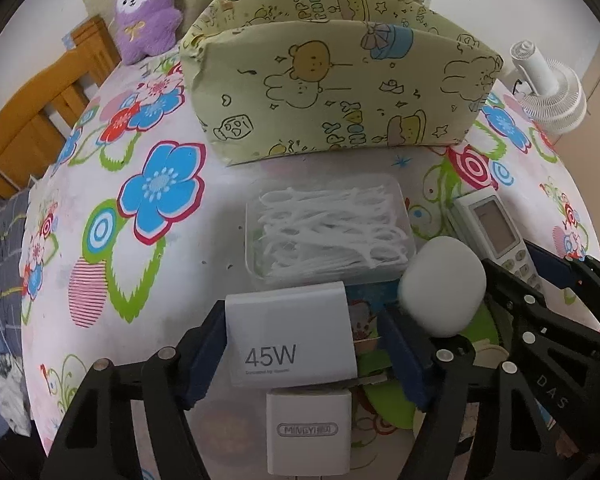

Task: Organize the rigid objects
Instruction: 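Lower the left tool onto the large white charger while the right tool lowers onto the white remote, then lift the large white charger with the left tool while the right tool lifts the remote toward the box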

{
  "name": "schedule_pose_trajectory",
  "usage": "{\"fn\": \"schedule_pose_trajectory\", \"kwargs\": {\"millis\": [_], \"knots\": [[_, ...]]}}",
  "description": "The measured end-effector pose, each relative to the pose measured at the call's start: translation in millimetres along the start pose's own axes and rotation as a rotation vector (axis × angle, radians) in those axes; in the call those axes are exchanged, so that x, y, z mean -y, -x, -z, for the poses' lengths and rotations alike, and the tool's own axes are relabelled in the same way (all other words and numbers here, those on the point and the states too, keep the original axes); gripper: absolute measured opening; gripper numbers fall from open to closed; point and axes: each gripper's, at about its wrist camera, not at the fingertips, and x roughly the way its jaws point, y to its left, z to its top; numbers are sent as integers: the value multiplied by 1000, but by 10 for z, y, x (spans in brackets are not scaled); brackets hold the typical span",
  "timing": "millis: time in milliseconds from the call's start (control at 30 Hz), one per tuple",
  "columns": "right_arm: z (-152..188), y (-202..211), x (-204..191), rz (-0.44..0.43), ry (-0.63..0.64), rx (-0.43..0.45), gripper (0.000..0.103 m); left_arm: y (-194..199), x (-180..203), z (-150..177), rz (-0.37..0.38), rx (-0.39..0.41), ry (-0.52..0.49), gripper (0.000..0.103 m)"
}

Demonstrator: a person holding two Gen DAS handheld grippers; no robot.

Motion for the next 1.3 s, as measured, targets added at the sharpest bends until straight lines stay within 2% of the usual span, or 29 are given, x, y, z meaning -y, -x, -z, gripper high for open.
{"fn": "schedule_pose_trajectory", "kwargs": {"millis": [200, 233, 467, 900, 1300], "knots": [[-32, -16, -4, 15, -12, -1, 48, -14, 1, 7, -16, 4, 11, 72], [-39, -19, -1, 15, -21, -2, 48, -7, -15, 5, -28, 10, 21, 59], [-79, -30, 20, 14, -56, -9, 48, -18, -54, -13, -26, 5, 17, 58], [-166, 119, 3, 29, -83, 7, 48, 75, -112, -40, 28, -12, 41, 57], [-352, 415, -73, 26, -91, 47, 48, 436, -109, -183, 37, 45, 39, 57]]}}
